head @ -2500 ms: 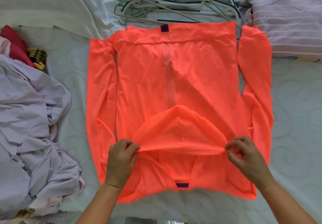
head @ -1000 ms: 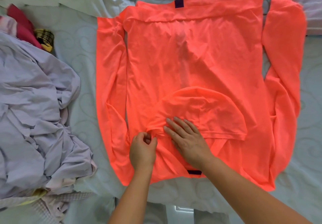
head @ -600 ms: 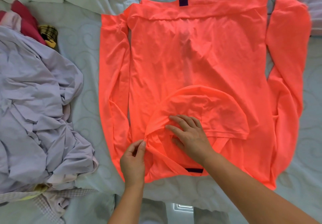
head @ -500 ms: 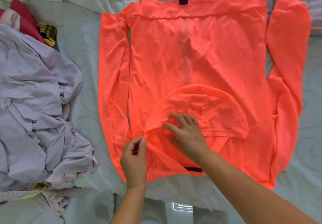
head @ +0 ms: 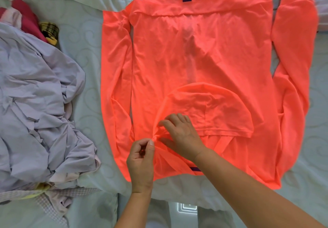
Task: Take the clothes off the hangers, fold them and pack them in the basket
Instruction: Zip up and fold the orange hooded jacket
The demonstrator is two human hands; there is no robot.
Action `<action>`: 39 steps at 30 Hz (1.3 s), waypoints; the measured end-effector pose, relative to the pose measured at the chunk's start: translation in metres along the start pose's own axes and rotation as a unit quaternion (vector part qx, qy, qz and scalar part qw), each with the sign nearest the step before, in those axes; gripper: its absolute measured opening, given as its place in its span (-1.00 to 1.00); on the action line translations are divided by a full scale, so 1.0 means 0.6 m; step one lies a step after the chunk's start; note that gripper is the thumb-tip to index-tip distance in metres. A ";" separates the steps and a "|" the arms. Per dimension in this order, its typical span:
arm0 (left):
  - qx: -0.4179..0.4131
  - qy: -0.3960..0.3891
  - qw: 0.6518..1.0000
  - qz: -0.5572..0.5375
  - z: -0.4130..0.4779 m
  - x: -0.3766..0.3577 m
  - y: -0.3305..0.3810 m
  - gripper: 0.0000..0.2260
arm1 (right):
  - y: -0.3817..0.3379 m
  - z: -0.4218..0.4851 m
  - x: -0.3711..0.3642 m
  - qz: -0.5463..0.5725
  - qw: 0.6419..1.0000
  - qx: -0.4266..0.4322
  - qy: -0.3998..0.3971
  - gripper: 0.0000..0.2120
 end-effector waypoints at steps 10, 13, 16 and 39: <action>-0.165 -0.194 0.955 0.149 -0.012 -0.055 0.006 -0.70 | 0.028 -0.029 0.038 0.506 0.775 -0.379 -0.025 -0.77; -0.273 -0.182 0.887 0.324 -0.008 -0.068 -0.024 -0.61 | 0.052 -0.057 0.059 0.455 0.794 -0.403 0.006 -0.78; -0.305 -0.182 0.799 0.485 0.000 -0.072 -0.060 -0.52 | 0.070 -0.087 0.096 0.375 0.848 -0.371 0.056 -0.83; -0.271 -0.330 0.859 0.284 -0.077 -0.180 -0.030 -0.46 | 0.127 -0.095 0.195 0.443 0.719 -0.531 0.074 -0.82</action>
Point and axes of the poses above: each hand's wrist, its own z-axis towards the middle knuckle, its own x-axis out of the back of the hand, y = z × x, the point moved 2 cm from there along z, towards the middle knuckle
